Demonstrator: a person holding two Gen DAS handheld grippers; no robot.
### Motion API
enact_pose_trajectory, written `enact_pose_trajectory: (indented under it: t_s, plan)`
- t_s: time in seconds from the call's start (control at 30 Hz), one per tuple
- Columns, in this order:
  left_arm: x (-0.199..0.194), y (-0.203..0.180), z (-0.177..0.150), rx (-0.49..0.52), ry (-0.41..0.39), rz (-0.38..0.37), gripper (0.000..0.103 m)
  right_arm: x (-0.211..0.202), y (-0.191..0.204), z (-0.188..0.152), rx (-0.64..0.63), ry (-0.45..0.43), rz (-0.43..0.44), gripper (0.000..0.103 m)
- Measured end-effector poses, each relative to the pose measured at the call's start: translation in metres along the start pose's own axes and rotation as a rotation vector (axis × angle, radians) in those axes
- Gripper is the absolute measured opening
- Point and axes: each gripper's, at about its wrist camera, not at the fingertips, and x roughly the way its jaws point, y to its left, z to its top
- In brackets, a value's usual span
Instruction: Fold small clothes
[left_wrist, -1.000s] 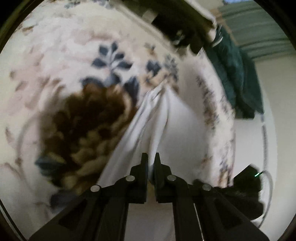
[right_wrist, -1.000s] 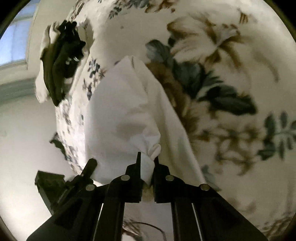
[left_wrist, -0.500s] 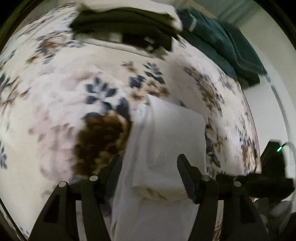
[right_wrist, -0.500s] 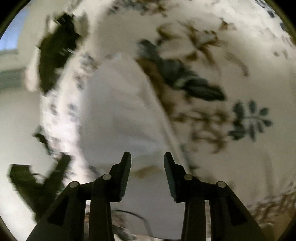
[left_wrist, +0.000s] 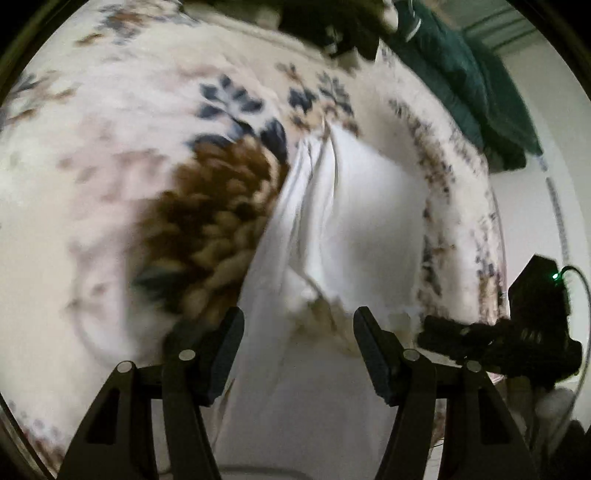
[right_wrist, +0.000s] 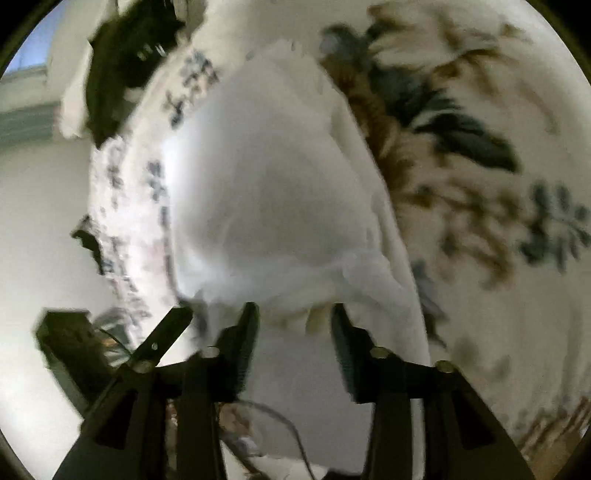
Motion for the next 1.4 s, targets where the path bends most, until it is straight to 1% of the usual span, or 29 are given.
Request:
enact_pose_trajectory:
  t_s: [0.03,0.07,0.1,0.13,0.2,0.3,0.33,0.4,0.43,0.5,0.6,0.67,0.7,0.73,0.77,0.8,0.83,0.87,1.0,1.07,1.1,1.13,1.2,1.27,1.37,1.4]
  plan:
    - [-0.016,0.006,-0.010,-0.010,0.000,0.007,0.059,-0.013,-0.005,-0.006,0.006,-0.007,0.015,0.061]
    - [-0.024,0.011,-0.017,-0.022,0.001,0.024,0.059,-0.021,-0.010,-0.012,0.010,-0.004,0.024,0.062]
    - [-0.032,0.017,-0.027,-0.037,0.003,0.041,0.062,-0.027,-0.019,-0.020,0.017,0.011,0.028,0.062]
    - [-0.038,0.026,-0.040,-0.056,0.009,0.054,0.066,-0.032,-0.027,-0.028,0.026,0.028,0.027,0.062]
    - [-0.041,0.045,-0.075,-0.110,0.051,0.076,0.066,-0.038,-0.056,-0.051,0.054,0.061,0.014,0.062]
    - [-0.028,0.060,-0.115,-0.170,0.128,0.075,0.066,-0.030,-0.095,-0.085,0.103,0.118,-0.008,0.062]
    - [-0.020,0.066,-0.132,-0.199,0.162,0.045,0.066,-0.024,-0.111,-0.098,0.137,0.141,-0.005,0.062]
    - [-0.007,0.072,-0.151,-0.224,0.197,0.029,0.066,-0.008,-0.134,-0.116,0.180,0.182,0.018,0.062]
    - [0.004,0.074,-0.162,-0.229,0.227,0.013,0.066,0.001,-0.145,-0.125,0.203,0.201,0.020,0.062]
    - [0.018,0.074,-0.174,-0.231,0.251,0.010,0.066,0.019,-0.155,-0.135,0.221,0.228,0.030,0.062]
    - [0.019,0.064,-0.177,-0.205,0.223,0.018,0.066,0.035,-0.168,-0.151,0.241,0.261,0.090,0.062]
    - [0.016,0.056,-0.179,-0.176,0.201,0.020,0.064,0.047,-0.162,-0.158,0.258,0.270,0.126,0.062]
    - [0.017,0.050,-0.181,-0.153,0.206,0.015,0.061,0.050,-0.160,-0.159,0.257,0.273,0.133,0.062]
    - [0.018,0.047,-0.182,-0.136,0.206,0.020,0.043,0.053,-0.156,-0.161,0.249,0.269,0.127,0.059]
    - [0.019,0.044,-0.185,-0.111,0.215,0.058,0.034,0.054,-0.154,-0.163,0.246,0.254,0.125,0.034]
    - [0.019,0.046,-0.186,-0.108,0.222,0.064,0.020,0.056,-0.150,-0.165,0.236,0.247,0.132,0.013]
    - [0.016,0.050,-0.187,-0.131,0.217,0.034,0.006,0.059,-0.140,-0.166,0.237,0.249,0.138,0.008]
    - [0.012,0.053,-0.187,-0.157,0.214,-0.004,0.006,0.057,-0.135,-0.168,0.245,0.230,0.157,0.008]
    - [-0.010,0.049,-0.181,-0.182,0.195,-0.065,0.005,0.034,-0.124,-0.169,0.240,0.189,0.206,0.007]
    - [-0.027,0.045,-0.172,-0.194,0.173,-0.101,0.005,0.021,-0.118,-0.164,0.247,0.177,0.237,0.007]
    - [-0.036,0.041,-0.164,-0.202,0.152,-0.132,0.005,0.014,-0.113,-0.161,0.245,0.170,0.252,0.007]
    - [-0.039,0.035,-0.158,-0.206,0.134,-0.143,0.005,0.008,-0.109,-0.158,0.239,0.162,0.259,0.007]
    - [-0.050,0.028,-0.137,-0.209,0.090,-0.170,0.005,-0.008,-0.095,-0.141,0.224,0.142,0.286,0.007]
    - [-0.057,0.019,-0.103,-0.203,0.035,-0.190,0.005,-0.023,-0.083,-0.119,0.221,0.112,0.318,0.007]
    - [-0.055,-0.003,-0.046,-0.160,-0.039,-0.207,0.005,-0.046,-0.064,-0.074,0.213,0.059,0.372,0.007]
    - [-0.052,-0.010,-0.021,-0.141,-0.066,-0.217,0.005,-0.050,-0.056,-0.058,0.205,0.037,0.381,0.007]
